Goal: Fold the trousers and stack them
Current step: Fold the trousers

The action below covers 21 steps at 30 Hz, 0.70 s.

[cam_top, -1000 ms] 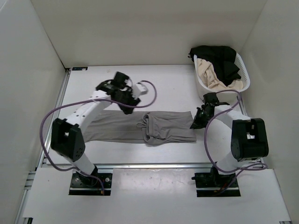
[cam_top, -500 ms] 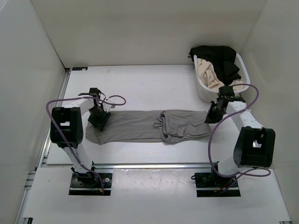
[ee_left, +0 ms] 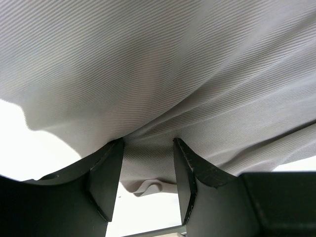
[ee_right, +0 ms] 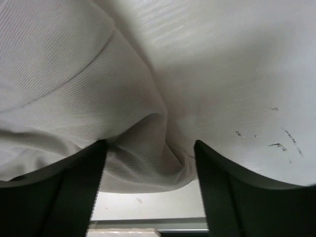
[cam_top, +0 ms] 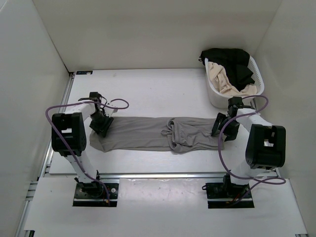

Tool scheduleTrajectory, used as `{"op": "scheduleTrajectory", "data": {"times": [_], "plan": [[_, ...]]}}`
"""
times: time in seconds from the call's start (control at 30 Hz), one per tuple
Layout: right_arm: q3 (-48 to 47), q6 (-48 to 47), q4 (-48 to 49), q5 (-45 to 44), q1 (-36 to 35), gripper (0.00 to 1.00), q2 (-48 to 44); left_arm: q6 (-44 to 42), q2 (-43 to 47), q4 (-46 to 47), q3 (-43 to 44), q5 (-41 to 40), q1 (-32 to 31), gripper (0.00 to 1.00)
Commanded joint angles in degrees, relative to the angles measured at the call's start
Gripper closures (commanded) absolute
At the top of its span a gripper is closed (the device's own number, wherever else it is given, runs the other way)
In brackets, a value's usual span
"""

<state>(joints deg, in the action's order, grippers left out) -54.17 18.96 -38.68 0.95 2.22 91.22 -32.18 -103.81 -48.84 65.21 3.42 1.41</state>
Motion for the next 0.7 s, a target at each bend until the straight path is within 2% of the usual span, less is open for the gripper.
{"op": "scheduleTrajectory", "data": {"times": [0.0,0.2,0.33,0.43,0.47,0.53,0.67], "plan": [[-0.14,-0.24,3.77,0.26,1.30,0.20,0.01,-1.30,0.63,1.03,0.44,0.62,2.45,0.44],[1.00,-0.77,5.80,8.01,1.30,0.20,2.46,-1.83,1.15,1.03,-0.08,1.15,4.39,0.44],[3.63,-0.77,6.94,9.50,1.30,0.43,5.89,-2.36,1.15,1.03,-0.61,1.15,6.84,0.44],[3.64,-0.24,8.18,14.16,1.30,0.54,8.96,-2.36,0.63,1.03,0.61,1.68,8.34,0.44],[3.64,-0.24,8.87,15.12,1.30,0.73,9.58,-2.36,0.63,1.03,0.62,2.20,8.35,0.44],[3.64,0.81,9.58,14.09,1.30,0.98,10.81,-2.36,1.15,-0.72,2.37,3.68,8.87,0.44],[2.40,1.95,7.83,11.54,3.40,1.00,9.16,-2.88,2.47,-4.15,6.58,5.71,8.87,0.44]]}}
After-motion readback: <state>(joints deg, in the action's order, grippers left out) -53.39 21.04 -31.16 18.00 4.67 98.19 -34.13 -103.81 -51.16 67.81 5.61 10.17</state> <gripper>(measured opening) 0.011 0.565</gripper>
